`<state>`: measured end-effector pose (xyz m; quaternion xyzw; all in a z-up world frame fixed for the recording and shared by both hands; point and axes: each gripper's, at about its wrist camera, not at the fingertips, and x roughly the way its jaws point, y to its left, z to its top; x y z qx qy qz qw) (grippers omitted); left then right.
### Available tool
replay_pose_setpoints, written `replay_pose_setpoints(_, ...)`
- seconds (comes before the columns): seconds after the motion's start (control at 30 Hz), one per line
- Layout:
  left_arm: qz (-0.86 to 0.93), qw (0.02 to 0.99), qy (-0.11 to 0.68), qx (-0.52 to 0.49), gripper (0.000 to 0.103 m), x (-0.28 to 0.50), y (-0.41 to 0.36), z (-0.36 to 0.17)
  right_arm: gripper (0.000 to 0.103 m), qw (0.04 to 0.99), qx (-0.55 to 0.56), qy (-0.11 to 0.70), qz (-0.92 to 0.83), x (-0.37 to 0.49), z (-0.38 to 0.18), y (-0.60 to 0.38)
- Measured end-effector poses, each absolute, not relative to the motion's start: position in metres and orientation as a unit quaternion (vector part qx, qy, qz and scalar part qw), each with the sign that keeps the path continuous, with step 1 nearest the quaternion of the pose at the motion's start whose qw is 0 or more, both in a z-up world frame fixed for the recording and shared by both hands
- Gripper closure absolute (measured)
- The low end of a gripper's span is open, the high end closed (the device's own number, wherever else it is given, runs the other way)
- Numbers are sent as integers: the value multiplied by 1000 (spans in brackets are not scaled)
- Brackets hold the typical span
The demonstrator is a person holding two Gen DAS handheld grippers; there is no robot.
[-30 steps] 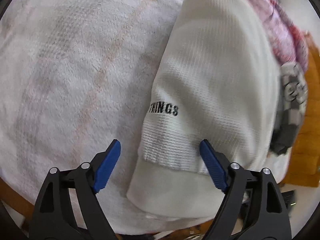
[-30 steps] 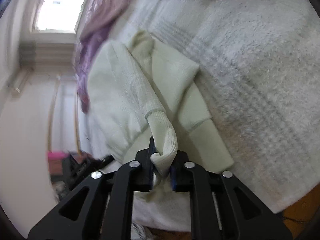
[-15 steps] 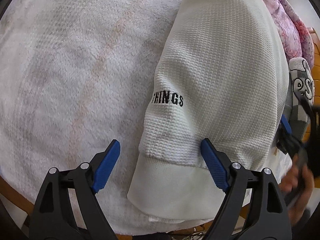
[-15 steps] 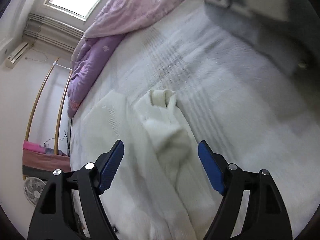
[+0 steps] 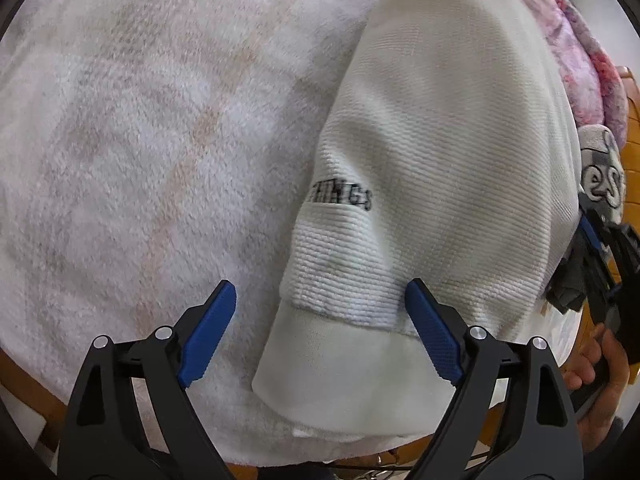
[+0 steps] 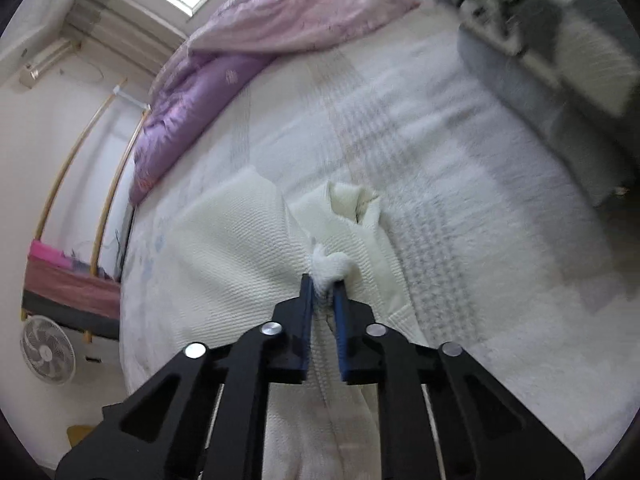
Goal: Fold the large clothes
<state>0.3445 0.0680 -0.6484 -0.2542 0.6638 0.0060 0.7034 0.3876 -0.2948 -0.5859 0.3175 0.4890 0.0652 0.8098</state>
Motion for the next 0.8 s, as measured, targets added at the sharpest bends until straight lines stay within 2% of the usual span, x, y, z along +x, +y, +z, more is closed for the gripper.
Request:
replay_pose_setpoints(0.13,-20,722,644,-252,16,338,68,-633,95,825,312,469,37,355,-574,-310)
replay_pose_setpoints(0.23,-9,716,650,-256,16,336,72,-638,92,795,335,506,13,348,-612,-322)
replay_pose_setpoints(0.33,-1,700,664,-264,16,338,75,-650,68,769,339,541,16,356,-649,-323)
replay_pose_setpoints(0.37,-5,696,666,-269,16,339,74,-652,56,773,334,539,12,359,-649,-325)
replay_pose_setpoints(0.43,-8,696,665,-272,16,340,75,-654,50,769,350,534,13,357,-644,-332)
replay_pose_setpoints(0.5,-15,691,669,-275,14,340,76,-660,36,770,366,522,4,345,-634,-341)
replay_pose_setpoints(0.57,-14,682,672,-286,14,339,77,-668,31,762,389,517,15,327,-631,-348)
replay_pose_setpoints(0.8,-13,688,669,-279,14,334,71,-671,29,661,491,560,88,273,-677,-332)
